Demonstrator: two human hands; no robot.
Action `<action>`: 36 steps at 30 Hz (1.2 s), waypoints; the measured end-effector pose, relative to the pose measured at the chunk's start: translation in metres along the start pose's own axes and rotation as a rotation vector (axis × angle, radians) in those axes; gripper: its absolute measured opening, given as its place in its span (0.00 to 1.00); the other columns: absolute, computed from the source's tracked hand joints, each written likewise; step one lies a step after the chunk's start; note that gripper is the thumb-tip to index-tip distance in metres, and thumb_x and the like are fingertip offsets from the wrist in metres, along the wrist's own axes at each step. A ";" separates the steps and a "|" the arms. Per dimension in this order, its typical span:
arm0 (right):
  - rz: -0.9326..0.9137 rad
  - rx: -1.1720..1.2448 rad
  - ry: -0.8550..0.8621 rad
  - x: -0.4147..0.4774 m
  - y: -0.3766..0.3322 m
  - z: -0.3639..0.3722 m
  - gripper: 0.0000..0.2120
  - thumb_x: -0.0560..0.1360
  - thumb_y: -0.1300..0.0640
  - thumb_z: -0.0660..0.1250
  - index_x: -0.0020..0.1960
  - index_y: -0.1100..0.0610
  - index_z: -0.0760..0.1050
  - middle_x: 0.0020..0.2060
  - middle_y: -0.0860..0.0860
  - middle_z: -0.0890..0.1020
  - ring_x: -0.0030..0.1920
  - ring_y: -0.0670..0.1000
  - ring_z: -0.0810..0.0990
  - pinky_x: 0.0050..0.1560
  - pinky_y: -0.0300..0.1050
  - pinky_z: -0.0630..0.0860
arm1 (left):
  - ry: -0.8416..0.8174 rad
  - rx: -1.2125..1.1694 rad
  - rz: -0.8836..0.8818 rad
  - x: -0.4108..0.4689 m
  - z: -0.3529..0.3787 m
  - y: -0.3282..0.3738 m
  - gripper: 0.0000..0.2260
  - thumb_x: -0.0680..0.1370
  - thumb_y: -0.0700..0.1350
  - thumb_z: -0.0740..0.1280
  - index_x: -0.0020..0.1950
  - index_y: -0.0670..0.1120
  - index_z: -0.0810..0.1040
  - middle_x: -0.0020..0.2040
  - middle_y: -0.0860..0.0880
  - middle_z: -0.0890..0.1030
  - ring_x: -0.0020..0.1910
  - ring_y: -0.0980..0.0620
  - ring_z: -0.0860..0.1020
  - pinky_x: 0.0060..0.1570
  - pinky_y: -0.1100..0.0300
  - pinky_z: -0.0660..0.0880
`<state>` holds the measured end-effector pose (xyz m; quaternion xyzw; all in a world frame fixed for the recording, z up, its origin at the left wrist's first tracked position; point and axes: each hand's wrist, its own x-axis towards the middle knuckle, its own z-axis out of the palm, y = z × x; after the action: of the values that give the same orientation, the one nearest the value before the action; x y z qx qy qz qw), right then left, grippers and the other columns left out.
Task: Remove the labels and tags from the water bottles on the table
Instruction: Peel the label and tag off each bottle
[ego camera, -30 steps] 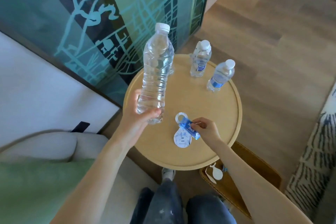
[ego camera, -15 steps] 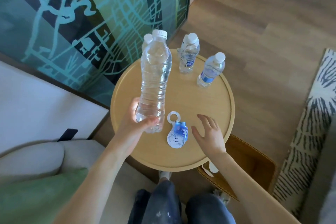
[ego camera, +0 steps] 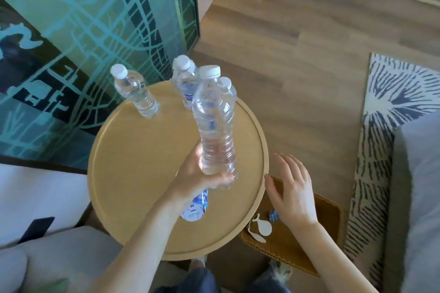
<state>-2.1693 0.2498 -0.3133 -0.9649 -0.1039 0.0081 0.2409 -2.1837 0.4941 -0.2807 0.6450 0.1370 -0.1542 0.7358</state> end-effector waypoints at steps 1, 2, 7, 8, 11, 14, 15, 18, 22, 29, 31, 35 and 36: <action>0.007 0.000 0.014 0.002 0.008 0.002 0.24 0.80 0.46 0.62 0.70 0.58 0.75 0.67 0.55 0.79 0.70 0.61 0.73 0.71 0.65 0.69 | -0.002 0.015 -0.003 0.013 0.008 -0.006 0.25 0.64 0.42 0.80 0.58 0.54 0.77 0.47 0.47 0.84 0.44 0.50 0.83 0.37 0.56 0.78; 0.009 -0.001 0.030 0.004 0.016 0.006 0.24 0.80 0.47 0.63 0.70 0.58 0.75 0.67 0.55 0.79 0.70 0.61 0.74 0.71 0.64 0.69 | 0.000 0.032 0.000 0.026 0.016 -0.013 0.25 0.64 0.41 0.80 0.57 0.51 0.76 0.46 0.46 0.83 0.41 0.50 0.82 0.35 0.57 0.76; -0.016 0.011 0.104 0.019 0.053 0.032 0.23 0.79 0.50 0.66 0.71 0.59 0.73 0.67 0.56 0.78 0.70 0.57 0.71 0.70 0.57 0.67 | 0.140 0.151 0.083 0.082 0.043 -0.051 0.27 0.62 0.41 0.82 0.56 0.56 0.76 0.49 0.52 0.85 0.49 0.53 0.84 0.46 0.56 0.80; -0.018 0.009 0.113 0.021 0.060 0.038 0.23 0.79 0.50 0.66 0.71 0.59 0.73 0.67 0.56 0.78 0.70 0.56 0.70 0.70 0.55 0.66 | 0.166 0.171 0.104 0.091 0.047 -0.057 0.28 0.61 0.42 0.82 0.57 0.55 0.75 0.50 0.53 0.85 0.50 0.56 0.84 0.48 0.59 0.79; -0.010 0.006 0.121 0.026 0.075 0.056 0.23 0.79 0.50 0.66 0.70 0.59 0.74 0.66 0.55 0.79 0.69 0.54 0.70 0.69 0.51 0.64 | 0.219 0.240 0.144 0.116 0.053 -0.070 0.30 0.60 0.43 0.81 0.60 0.51 0.74 0.51 0.54 0.84 0.53 0.58 0.82 0.54 0.63 0.77; 0.022 0.027 0.092 0.027 0.086 0.072 0.23 0.79 0.49 0.65 0.69 0.60 0.74 0.65 0.55 0.79 0.68 0.56 0.73 0.68 0.51 0.68 | 0.255 0.324 0.198 0.134 0.056 -0.081 0.29 0.60 0.43 0.80 0.58 0.51 0.75 0.49 0.60 0.84 0.50 0.62 0.82 0.52 0.66 0.77; 0.037 0.040 0.078 0.027 0.089 0.076 0.23 0.79 0.49 0.65 0.70 0.60 0.74 0.65 0.56 0.79 0.67 0.57 0.74 0.68 0.53 0.69 | 0.270 0.348 0.213 0.138 0.057 -0.083 0.27 0.60 0.43 0.80 0.55 0.55 0.74 0.47 0.64 0.83 0.48 0.66 0.81 0.48 0.72 0.74; 0.082 0.067 0.047 0.025 0.094 0.087 0.23 0.79 0.49 0.65 0.70 0.60 0.74 0.65 0.56 0.79 0.67 0.57 0.75 0.67 0.55 0.71 | 0.294 0.416 0.282 0.144 0.059 -0.088 0.28 0.61 0.42 0.79 0.52 0.62 0.70 0.47 0.73 0.79 0.46 0.73 0.78 0.43 0.80 0.69; 0.116 0.086 0.040 0.024 0.098 0.096 0.22 0.80 0.50 0.64 0.70 0.60 0.74 0.65 0.56 0.79 0.66 0.58 0.75 0.66 0.53 0.71 | 0.283 0.427 0.314 0.155 0.059 -0.096 0.32 0.62 0.40 0.79 0.59 0.63 0.72 0.48 0.67 0.81 0.48 0.66 0.80 0.46 0.77 0.71; 0.152 0.102 0.028 0.030 0.098 0.099 0.21 0.80 0.53 0.67 0.71 0.61 0.73 0.66 0.56 0.78 0.67 0.54 0.72 0.66 0.49 0.69 | 0.303 0.427 0.295 0.167 0.060 -0.102 0.27 0.62 0.42 0.78 0.59 0.42 0.78 0.49 0.50 0.84 0.51 0.54 0.82 0.52 0.63 0.76; 0.153 0.107 0.035 0.032 0.097 0.099 0.21 0.81 0.53 0.67 0.71 0.60 0.73 0.65 0.56 0.78 0.67 0.53 0.71 0.66 0.49 0.68 | 0.303 0.413 0.282 0.168 0.059 -0.105 0.26 0.62 0.42 0.78 0.59 0.39 0.78 0.50 0.47 0.84 0.52 0.50 0.82 0.55 0.55 0.78; 0.147 0.105 0.050 0.033 0.094 0.097 0.21 0.81 0.53 0.67 0.71 0.59 0.72 0.65 0.55 0.78 0.66 0.52 0.69 0.64 0.48 0.68 | 0.298 0.409 0.264 0.166 0.058 -0.108 0.27 0.62 0.45 0.78 0.59 0.37 0.78 0.50 0.49 0.84 0.52 0.51 0.83 0.54 0.53 0.79; 0.143 0.106 0.054 0.034 0.093 0.095 0.21 0.81 0.54 0.67 0.71 0.59 0.72 0.65 0.55 0.79 0.66 0.51 0.69 0.63 0.48 0.68 | 0.292 0.401 0.257 0.164 0.059 -0.106 0.29 0.62 0.46 0.78 0.60 0.39 0.78 0.51 0.51 0.84 0.52 0.54 0.82 0.53 0.56 0.79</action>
<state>-2.1242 0.2208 -0.4398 -0.9557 -0.0278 0.0048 0.2931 -2.0763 0.4147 -0.4353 0.8053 0.1255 0.0110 0.5793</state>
